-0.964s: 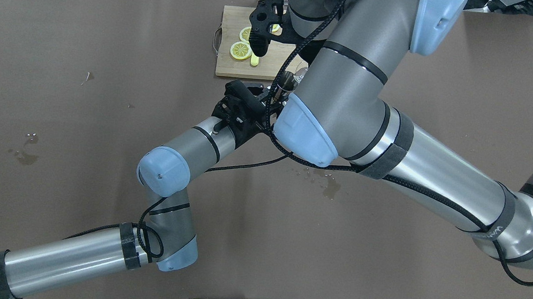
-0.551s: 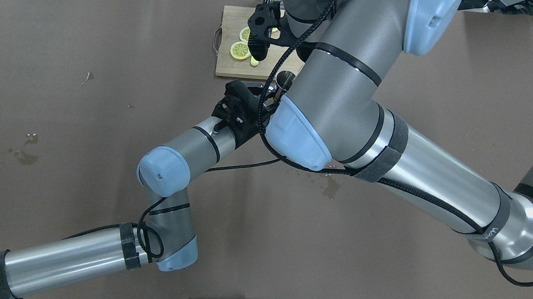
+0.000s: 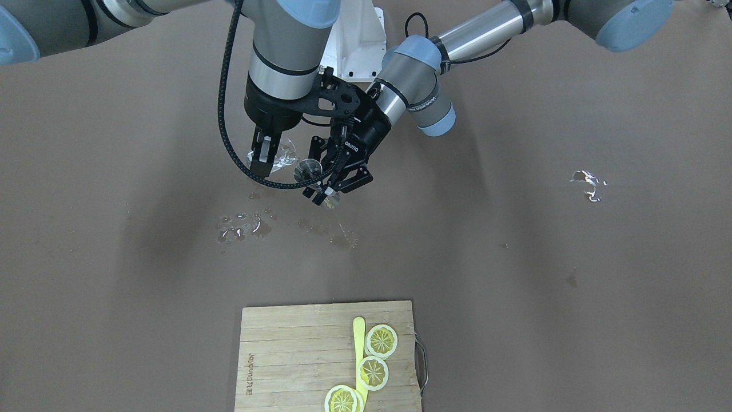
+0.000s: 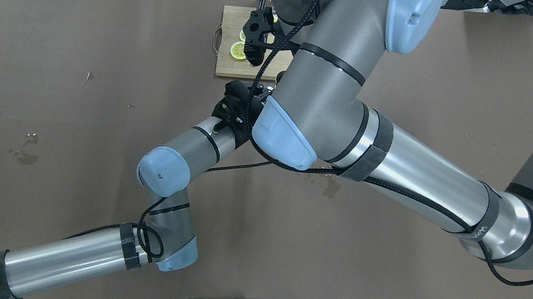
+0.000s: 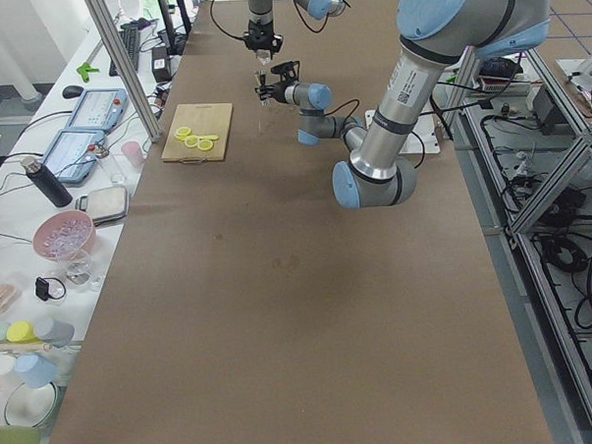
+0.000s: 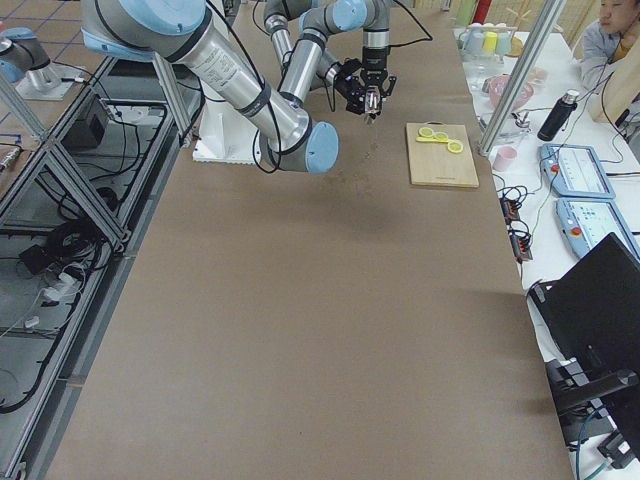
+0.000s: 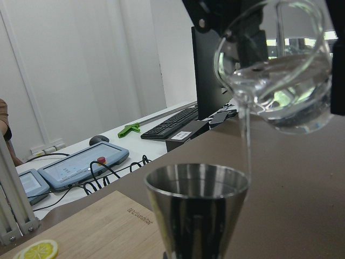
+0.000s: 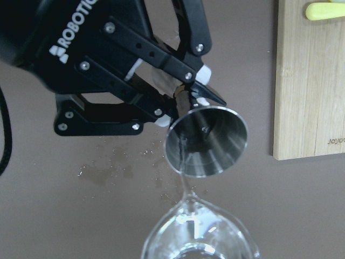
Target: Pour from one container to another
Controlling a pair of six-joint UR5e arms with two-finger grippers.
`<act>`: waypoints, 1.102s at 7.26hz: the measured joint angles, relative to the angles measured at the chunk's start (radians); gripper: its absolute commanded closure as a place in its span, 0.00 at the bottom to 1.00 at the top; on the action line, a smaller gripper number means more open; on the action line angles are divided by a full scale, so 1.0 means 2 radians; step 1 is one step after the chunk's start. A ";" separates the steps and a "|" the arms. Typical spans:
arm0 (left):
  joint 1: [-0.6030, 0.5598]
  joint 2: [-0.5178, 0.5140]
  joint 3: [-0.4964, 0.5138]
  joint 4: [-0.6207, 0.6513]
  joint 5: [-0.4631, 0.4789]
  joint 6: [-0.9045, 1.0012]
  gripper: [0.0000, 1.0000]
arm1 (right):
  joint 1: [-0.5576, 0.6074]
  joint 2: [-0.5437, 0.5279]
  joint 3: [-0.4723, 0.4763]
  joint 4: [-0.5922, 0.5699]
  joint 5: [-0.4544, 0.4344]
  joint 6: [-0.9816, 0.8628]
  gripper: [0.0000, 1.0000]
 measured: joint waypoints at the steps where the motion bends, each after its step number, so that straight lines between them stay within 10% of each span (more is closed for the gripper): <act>1: 0.000 0.000 0.000 0.000 0.000 0.000 1.00 | 0.000 0.002 -0.006 0.001 -0.001 0.000 1.00; 8: 0.000 0.002 -0.001 0.000 0.000 0.001 1.00 | 0.002 0.010 -0.032 0.023 -0.005 0.002 1.00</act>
